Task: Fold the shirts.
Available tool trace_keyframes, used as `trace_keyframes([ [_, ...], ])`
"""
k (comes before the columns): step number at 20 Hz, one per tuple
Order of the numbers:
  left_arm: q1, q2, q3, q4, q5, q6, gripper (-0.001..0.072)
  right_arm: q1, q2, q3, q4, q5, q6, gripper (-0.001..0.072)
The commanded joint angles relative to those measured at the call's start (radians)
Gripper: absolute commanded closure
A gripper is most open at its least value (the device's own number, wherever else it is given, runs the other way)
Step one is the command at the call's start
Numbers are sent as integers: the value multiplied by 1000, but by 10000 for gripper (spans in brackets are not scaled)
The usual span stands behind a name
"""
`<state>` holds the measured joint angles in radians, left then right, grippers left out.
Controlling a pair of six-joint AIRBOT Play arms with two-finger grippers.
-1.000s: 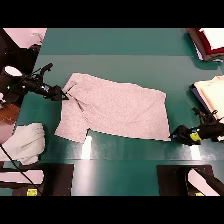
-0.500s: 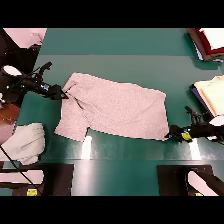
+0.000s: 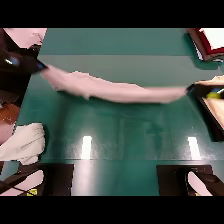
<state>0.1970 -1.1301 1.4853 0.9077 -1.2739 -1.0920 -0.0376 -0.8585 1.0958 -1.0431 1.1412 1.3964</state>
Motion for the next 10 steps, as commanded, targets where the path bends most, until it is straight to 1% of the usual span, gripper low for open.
trace_keyframes([
  [1, 0, 150, 229, 5, 43, -26, 687, -59, 72, 334, -4, -76, 8, 699],
  [3, 0, 204, 377, 5, 83, -51, 687, -110, 100, 478, -5, -75, 5, 699],
  [6, 0, 243, 597, -6, 108, -91, 686, -178, 149, 616, -5, -62, -3, 700],
  [10, 0, 298, 707, -107, 158, -113, 687, -285, 180, 769, -6, 23, -22, 700],
])
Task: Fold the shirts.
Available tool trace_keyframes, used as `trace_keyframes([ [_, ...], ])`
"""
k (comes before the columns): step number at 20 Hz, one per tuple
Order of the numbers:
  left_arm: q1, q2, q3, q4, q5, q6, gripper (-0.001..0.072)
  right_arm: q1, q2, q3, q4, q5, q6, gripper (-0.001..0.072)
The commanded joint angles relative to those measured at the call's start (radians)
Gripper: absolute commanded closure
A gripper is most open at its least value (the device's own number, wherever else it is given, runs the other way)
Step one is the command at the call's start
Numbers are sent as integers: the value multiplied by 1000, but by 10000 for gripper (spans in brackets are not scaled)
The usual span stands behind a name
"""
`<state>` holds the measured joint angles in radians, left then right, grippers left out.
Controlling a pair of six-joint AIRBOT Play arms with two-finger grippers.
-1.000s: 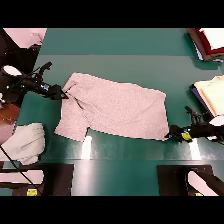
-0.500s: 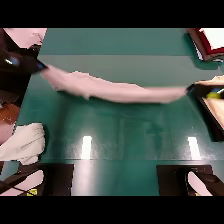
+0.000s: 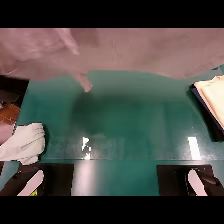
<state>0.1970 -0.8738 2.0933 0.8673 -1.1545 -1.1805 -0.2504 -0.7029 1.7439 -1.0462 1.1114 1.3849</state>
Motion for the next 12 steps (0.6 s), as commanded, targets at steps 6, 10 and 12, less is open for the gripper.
trace_keyframes([
  [6, 0, 71, 1, -160, -11, -24, 687, -175, -80, 321, 14, 275, 8, 700],
  [10, -4, 28, -325, -160, -84, -24, 687, -137, -239, 209, 57, 494, 47, 700],
  [12, -33, -32, -477, -151, -100, -13, 687, -76, -324, 78, 48, 566, 48, 700],
])
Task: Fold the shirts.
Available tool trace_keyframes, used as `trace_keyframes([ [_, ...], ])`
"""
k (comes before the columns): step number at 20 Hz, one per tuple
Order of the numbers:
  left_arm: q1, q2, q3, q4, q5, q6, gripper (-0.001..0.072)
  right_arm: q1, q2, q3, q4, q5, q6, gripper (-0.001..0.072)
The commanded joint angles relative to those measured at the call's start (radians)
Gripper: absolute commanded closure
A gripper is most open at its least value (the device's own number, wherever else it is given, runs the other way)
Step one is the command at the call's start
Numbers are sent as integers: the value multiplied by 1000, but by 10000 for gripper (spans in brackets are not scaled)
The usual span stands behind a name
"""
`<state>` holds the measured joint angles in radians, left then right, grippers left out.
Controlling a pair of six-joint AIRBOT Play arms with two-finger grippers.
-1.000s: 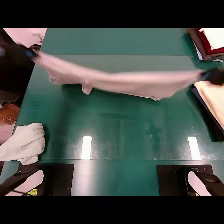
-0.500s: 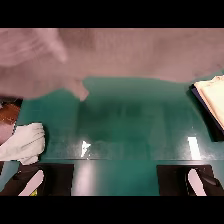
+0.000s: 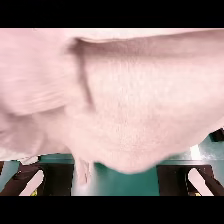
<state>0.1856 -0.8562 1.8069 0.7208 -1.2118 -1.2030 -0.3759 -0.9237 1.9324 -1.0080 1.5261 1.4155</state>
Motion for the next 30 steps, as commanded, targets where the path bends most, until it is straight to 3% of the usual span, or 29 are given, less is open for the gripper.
trace_keyframes([
  [1, -44, -89, -250, 7, -62, 27, 686, 83, -145, -179, 9, 160, 17, 700],
  [5, -164, -317, -408, 139, -72, 34, 686, 219, -328, -412, -139, 100, 17, 700],
  [8, -193, -508, -410, 166, 37, 109, 686, 260, -475, -464, -197, -46, 16, 700],
  [13, -171, -684, -340, 163, 333, 129, 686, 266, -663, -321, -190, -269, 17, 700],
  [16, -171, -708, -277, 163, 407, 179, 687, 275, -722, -216, -190, -302, 16, 700],
  [19, -166, -709, -263, 193, 366, 248, 687, 294, -729, -203, -198, -282, 15, 701],
  [24, -122, -710, -269, 354, 88, 249, 687, 360, -657, -369, -200, -277, 4, 701],
  [30, -73, -710, -404, 365, 59, 241, 686, 420, -570, -676, -189, -436, 10, 699],
])
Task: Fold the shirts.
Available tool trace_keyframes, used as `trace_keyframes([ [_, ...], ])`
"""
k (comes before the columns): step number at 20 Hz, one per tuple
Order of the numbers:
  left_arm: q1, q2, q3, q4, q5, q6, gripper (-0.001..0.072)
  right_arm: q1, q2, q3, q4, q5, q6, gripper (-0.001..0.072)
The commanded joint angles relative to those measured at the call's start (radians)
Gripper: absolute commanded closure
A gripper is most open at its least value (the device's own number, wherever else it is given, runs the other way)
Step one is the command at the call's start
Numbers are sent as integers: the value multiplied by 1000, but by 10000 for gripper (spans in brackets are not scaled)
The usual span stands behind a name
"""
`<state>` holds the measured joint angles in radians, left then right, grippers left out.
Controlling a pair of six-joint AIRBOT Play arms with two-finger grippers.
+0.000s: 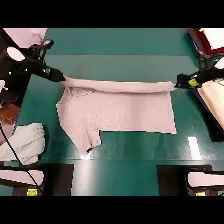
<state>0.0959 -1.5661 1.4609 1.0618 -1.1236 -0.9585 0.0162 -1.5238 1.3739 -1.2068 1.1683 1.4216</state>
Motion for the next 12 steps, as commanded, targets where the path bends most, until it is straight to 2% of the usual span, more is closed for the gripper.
trace_keyframes([
  [1, 17, 0, -75, 28, -28, -16, 685, 33, 29, -139, 21, -90, 11, 699],
  [2, 17, 0, -84, 31, -23, -46, 684, 43, 29, -158, 43, -107, 11, 698],
  [3, 17, 0, -84, 43, -18, -91, 543, 49, 29, -167, 68, -117, 11, 695],
  [4, 17, 0, -82, 55, -12, -129, 273, 48, 29, -173, 93, -126, 10, 681],
  [5, 21, 0, -79, 69, -16, -171, 130, 48, 29, -171, 115, -118, 11, 478],
  [6, 31, 3, -74, 81, -35, -207, 132, 43, 35, -167, 134, -96, 11, 328],
  [7, 48, 3, -63, 88, -80, -235, 134, 32, 42, -158, 142, -58, 11, 328],
  [8, 76, 8, -56, 86, -140, -254, 205, 18, 59, -153, 139, -21, 10, 329],
  [10, 134, 42, -77, 82, -245, -273, 211, -16, 129, -173, 140, 18, -12, 330],
  [12, 170, 141, -194, 83, -264, -292, 211, -55, 219, -227, 141, 25, -14, 330],
])
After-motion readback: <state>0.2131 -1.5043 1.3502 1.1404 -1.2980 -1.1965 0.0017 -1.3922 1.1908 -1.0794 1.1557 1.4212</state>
